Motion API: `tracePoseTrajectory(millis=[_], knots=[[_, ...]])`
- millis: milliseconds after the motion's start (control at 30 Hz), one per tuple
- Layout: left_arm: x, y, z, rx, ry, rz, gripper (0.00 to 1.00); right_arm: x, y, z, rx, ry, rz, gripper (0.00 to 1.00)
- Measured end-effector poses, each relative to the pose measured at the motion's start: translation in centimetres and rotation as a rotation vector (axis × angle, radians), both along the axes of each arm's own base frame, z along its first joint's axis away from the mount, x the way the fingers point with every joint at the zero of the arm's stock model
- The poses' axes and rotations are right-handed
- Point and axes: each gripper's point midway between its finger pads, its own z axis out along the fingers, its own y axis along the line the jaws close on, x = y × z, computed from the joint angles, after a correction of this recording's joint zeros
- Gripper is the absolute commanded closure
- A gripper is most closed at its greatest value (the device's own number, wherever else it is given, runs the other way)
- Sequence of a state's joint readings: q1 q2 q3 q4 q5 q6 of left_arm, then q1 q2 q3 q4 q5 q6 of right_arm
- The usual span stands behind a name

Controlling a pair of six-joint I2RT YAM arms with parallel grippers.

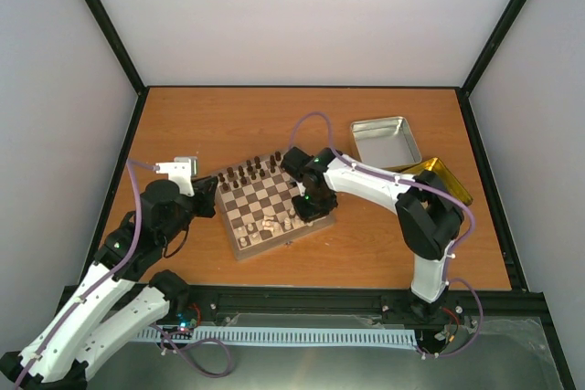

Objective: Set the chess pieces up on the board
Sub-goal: Pick up the chess piece from the chessboard, then place the chess piece on the chessboard.

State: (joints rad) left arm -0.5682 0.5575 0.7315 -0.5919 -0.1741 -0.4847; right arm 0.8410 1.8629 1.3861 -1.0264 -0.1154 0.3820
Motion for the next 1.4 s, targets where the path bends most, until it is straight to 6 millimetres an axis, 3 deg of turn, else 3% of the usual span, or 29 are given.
tracePoseTrajectory(millis=[133, 300, 467, 667, 933, 1400], knots=[[0.1, 0.0, -0.1, 0.002, 0.003, 0.002, 0.99, 0.1, 0.4, 1.3, 0.025, -0.027, 0.006, 0.89], [0.1, 0.0, -0.1, 0.003, 0.003, 0.003, 0.99, 0.0, 2.0, 4.4, 0.094, -0.085, 0.044, 0.89], [0.1, 0.1, -0.1, 0.003, 0.002, 0.005, 0.99, -1.5, 4.4, 6.4, 0.135, -0.122, 0.12, 0.89], [0.1, 0.5, 0.0, 0.008, -0.006, 0.026, 0.98, -3.9, 6.9, 7.3, 0.146, -0.158, 0.217, 0.89], [-0.3, 2.0, 1.3, -0.017, -0.056, 0.091, 0.98, -5.2, 10.0, 5.3, 0.088, -0.188, 0.297, 0.88], [-0.5, 2.9, 1.8, -0.027, -0.076, 0.135, 0.98, -4.8, 11.1, 0.8, 0.018, -0.157, 0.291, 0.86]])
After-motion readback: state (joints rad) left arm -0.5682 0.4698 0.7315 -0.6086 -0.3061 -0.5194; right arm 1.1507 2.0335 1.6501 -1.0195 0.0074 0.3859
